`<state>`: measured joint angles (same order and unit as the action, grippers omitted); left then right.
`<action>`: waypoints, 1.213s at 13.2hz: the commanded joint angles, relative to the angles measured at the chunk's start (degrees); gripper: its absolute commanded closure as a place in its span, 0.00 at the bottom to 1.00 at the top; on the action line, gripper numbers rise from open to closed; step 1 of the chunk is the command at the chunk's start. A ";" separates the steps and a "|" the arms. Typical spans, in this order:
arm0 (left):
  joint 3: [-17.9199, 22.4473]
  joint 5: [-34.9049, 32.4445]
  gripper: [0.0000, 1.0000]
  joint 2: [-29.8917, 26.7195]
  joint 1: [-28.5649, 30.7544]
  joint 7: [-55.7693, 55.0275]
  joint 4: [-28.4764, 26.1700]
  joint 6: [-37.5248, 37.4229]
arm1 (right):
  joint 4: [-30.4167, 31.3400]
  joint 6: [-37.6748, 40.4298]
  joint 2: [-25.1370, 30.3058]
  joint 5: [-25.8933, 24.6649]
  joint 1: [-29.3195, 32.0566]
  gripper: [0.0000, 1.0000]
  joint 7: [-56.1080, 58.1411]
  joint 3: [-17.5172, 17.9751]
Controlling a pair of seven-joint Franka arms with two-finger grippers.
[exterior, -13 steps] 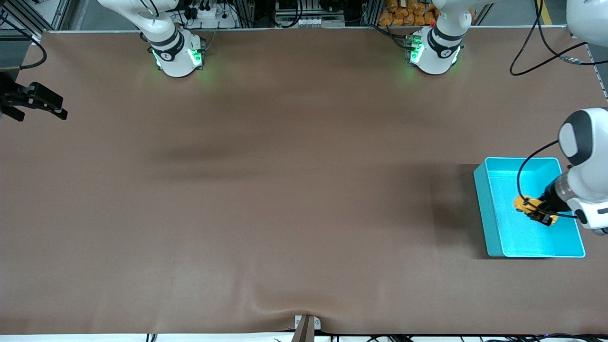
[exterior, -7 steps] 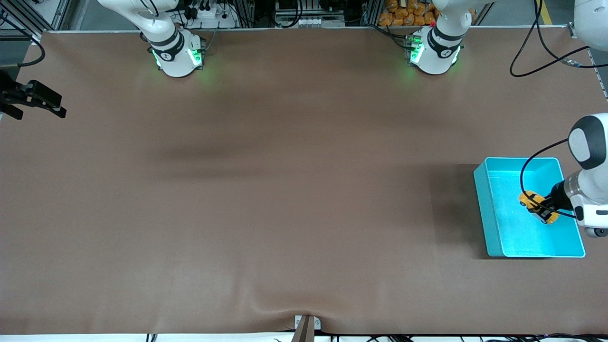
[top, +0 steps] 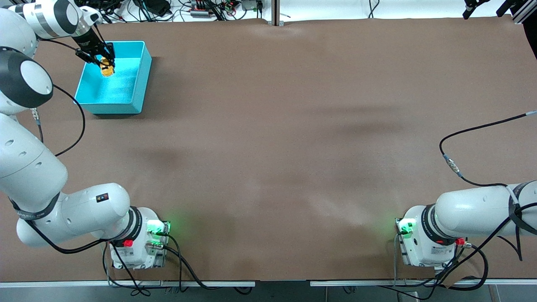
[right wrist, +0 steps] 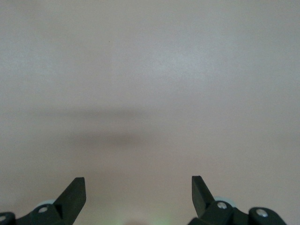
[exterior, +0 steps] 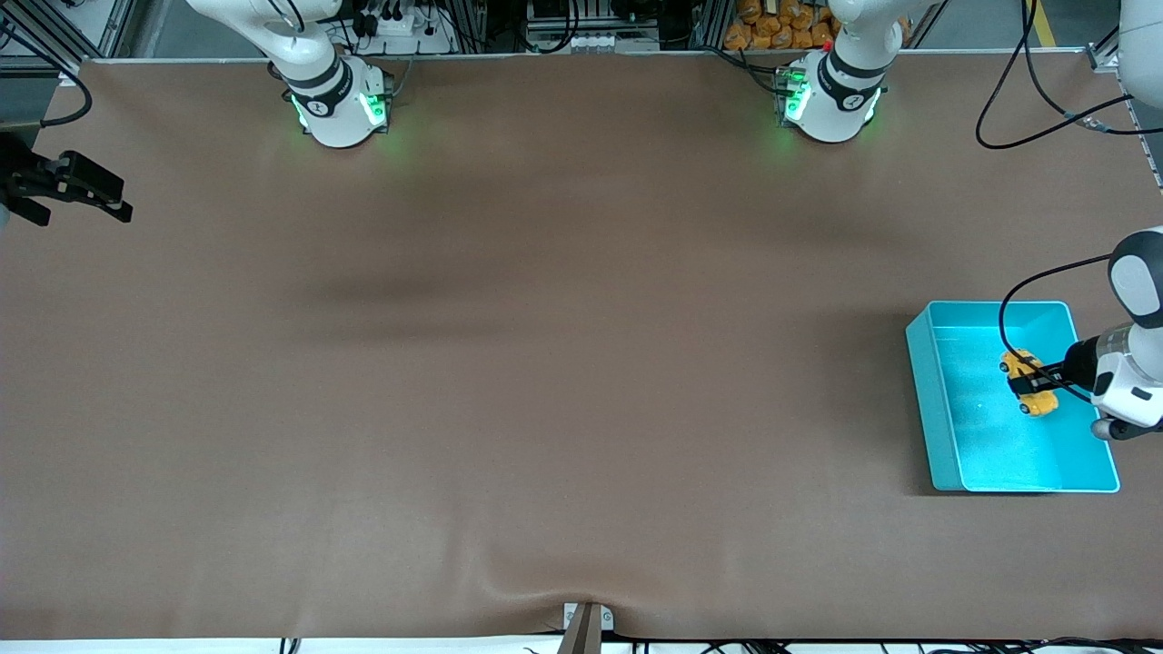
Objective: Wind and store yellow beetle car
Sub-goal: 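Lower the car into the blue bin and open the left gripper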
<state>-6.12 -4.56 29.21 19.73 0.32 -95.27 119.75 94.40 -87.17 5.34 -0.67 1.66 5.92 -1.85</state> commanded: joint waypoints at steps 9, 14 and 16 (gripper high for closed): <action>-0.47 -2.65 0.56 9.37 0.84 7.94 -0.53 11.82 | -1.42 1.12 -0.95 0.32 0.10 0.00 -0.30 -0.08; -0.82 -2.65 0.00 4.30 0.49 7.06 -0.45 7.09 | -1.42 1.13 -1.04 0.23 0.10 0.00 -0.21 -0.08; -2.83 -2.56 0.00 -1.23 0.40 6.80 -0.44 3.23 | -1.42 1.13 -1.04 0.32 0.10 0.00 -0.21 -0.08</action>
<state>-7.30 -5.94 34.65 20.21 7.74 -94.24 127.34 94.39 -87.02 5.07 -0.67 1.66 5.92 -1.92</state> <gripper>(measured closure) 0.000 0.000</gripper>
